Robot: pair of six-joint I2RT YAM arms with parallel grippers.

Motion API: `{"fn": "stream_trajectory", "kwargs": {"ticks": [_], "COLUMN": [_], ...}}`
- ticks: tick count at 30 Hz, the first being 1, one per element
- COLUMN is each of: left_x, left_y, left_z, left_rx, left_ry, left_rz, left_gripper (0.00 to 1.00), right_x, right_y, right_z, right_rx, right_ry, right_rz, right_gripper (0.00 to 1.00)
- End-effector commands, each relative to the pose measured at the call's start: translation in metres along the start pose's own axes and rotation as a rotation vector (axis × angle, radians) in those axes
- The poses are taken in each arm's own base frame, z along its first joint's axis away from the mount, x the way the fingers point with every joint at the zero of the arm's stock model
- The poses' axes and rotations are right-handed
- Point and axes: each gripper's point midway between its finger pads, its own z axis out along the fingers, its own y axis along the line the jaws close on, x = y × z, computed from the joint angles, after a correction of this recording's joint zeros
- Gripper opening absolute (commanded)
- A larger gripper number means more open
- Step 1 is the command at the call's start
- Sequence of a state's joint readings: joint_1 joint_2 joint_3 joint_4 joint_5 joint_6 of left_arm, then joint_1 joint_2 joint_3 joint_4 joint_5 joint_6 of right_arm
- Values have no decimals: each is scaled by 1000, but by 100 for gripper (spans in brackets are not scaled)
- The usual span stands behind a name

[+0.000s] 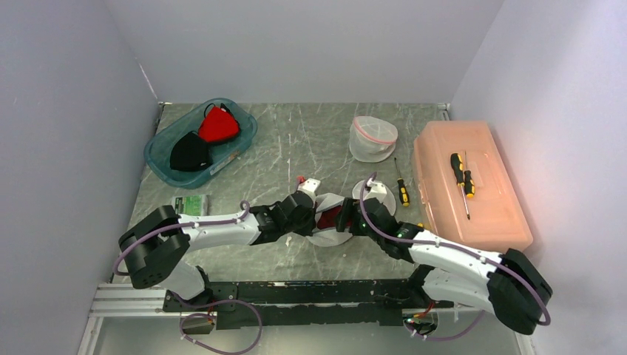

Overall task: Unzip the laundry bag and remove the bra
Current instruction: Pick up the bra from the laundry bag.

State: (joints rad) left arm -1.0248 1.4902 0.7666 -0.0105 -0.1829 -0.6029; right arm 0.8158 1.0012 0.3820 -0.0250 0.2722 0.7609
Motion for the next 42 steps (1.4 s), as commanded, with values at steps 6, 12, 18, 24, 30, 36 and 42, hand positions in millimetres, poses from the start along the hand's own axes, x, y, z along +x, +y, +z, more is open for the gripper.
{"fn": "stream_trajectory", "kwargs": {"ticks": [6,12,18,24,30,36,42], "left_x": [-1,-3,-4,-10,-11,-7,-2], "left_y": [-4,-3,4,2,-1,6,10], "left_z": [1,1,-1,1,6,3,5], "left_rx": [5,-13,-55,-67,-71,-90,-97], "left_ry": [-19,-22,-22,-29,-21,-22,-17], "left_rz": [4,-8,-24,-31,-37,-44,-36], "left_gripper": [3,3,3,3,3,3,3], "right_x": [-10,-26,-33,-31,-29,-47,-59], "right_y": [14,31,43,71,93,86,73], "right_z": [12,1,-15,-32,-41,-49,-51], "right_rx": [-37,-124,-210,-379,-497,-424,-323], "right_ry": [-40,-95,-115,-90,-64,-108,-123], "right_rz": [32,-4,-80,-202,-255,-263,-229], "right_gripper": [55,11,0,0,0,45,70]}}
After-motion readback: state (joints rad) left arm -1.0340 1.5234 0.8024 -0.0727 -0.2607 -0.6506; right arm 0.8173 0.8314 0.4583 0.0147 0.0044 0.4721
